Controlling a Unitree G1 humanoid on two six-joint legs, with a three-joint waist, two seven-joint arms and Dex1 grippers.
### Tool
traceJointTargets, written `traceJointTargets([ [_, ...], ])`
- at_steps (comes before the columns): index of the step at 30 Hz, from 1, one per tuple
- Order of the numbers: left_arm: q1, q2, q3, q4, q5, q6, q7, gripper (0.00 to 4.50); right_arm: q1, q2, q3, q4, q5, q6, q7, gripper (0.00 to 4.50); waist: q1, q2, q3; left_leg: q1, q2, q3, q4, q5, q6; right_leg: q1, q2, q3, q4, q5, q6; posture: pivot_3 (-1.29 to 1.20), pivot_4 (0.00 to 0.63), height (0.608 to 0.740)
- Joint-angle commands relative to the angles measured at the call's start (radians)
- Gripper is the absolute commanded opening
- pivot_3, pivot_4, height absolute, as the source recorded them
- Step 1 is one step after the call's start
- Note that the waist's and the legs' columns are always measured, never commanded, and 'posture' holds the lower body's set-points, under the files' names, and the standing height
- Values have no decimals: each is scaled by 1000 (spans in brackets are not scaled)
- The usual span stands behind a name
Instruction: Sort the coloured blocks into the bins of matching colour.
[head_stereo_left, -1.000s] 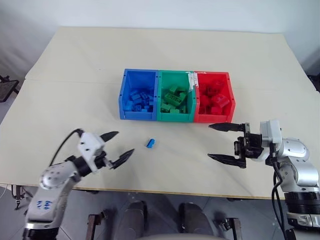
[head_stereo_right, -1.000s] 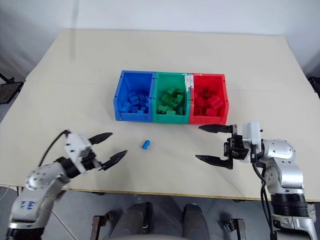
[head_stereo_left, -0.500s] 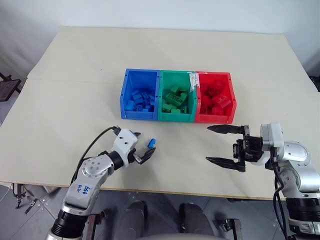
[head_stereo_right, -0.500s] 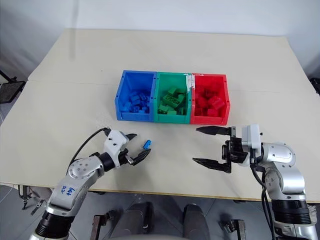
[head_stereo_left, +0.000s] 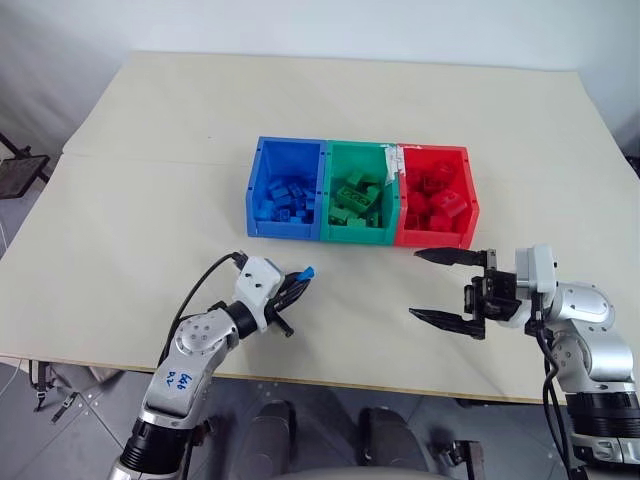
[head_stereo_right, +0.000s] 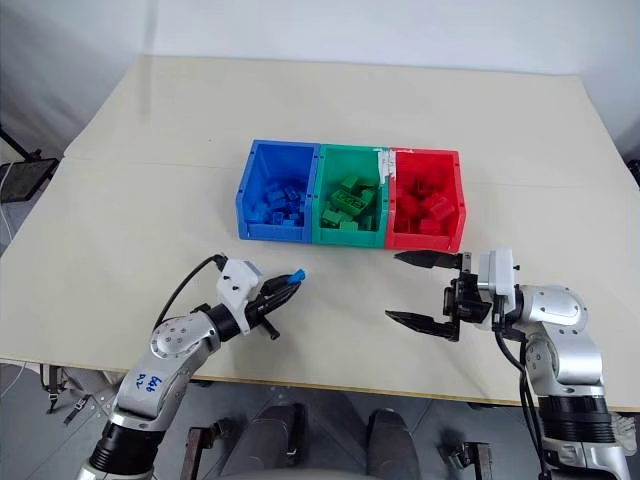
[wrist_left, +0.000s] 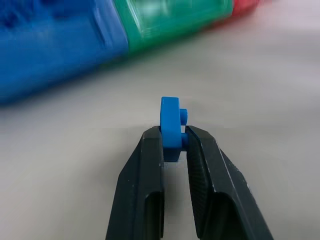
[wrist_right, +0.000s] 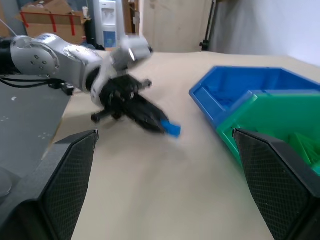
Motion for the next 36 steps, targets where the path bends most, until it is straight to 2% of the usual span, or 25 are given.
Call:
traceJointTargets([
  [1,-72,15,80,11,-23,-102,-13,306,11,-6,-32,31,-5,-42,-3,4500,0,0,0,0,0,0,0,0,0,0,0,0,0,0,0,0,150,740],
  [6,-318,42,126,188,-7,-115,-8,306,23,-10,-58,94,-21,-86,-12,4500,4,0,0,0,-1,-1,1,3,0,1,0,-2,1,0,1,0,150,740],
  [10,-504,52,117,406,30,-148,-20,306,33,0,-54,99,-28,-111,-28,4500,0,0,0,0,-2,-1,0,3,0,1,-1,-1,0,1,1,0,150,740],
  [13,-577,46,111,497,20,-151,-50,306,42,6,-52,93,-28,-120,-42,4500,-5,0,0,-1,-2,0,-1,3,0,0,0,-1,1,1,1,0,150,740],
  [15,-595,41,108,515,12,-155,-68,1030,47,7,-50,91,-28,-125,-48,4500,-5,0,0,-1,-2,0,-1,3,0,0,0,-2,2,1,1,0,150,740],
  [16,-594,44,106,507,11,-131,-72,1256,48,7,-50,91,-28,-127,-49,4500,-5,0,0,-1,-2,0,-1,3,0,0,0,-2,2,1,1,0,150,740],
  [20,-555,70,109,426,26,-112,-70,2510,41,8,-53,93,-32,-140,-64,4500,-3,0,0,-1,-2,-1,-1,3,0,0,0,-2,2,1,1,0,150,740],
  [25,-402,142,160,312,-3,-151,-119,3951,30,5,-56,119,-33,-152,-70,4500,-14,0,0,-1,-1,-1,-1,3,-1,0,0,-1,2,1,1,0,150,740],
  [31,-142,282,242,144,-93,-241,-305,3951,19,-11,-63,150,-28,-161,-54,4500,-21,0,0,-1,-1,-1,-1,3,-1,0,-1,-1,1,1,1,0,150,740],
  [36,59,387,347,139,-134,-253,-400,3951,46,-57,-99,176,-19,-169,-7,4500,-24,0,0,0,-1,-1,-2,3,0,1,-1,-1,0,1,1,0,150,740],
])
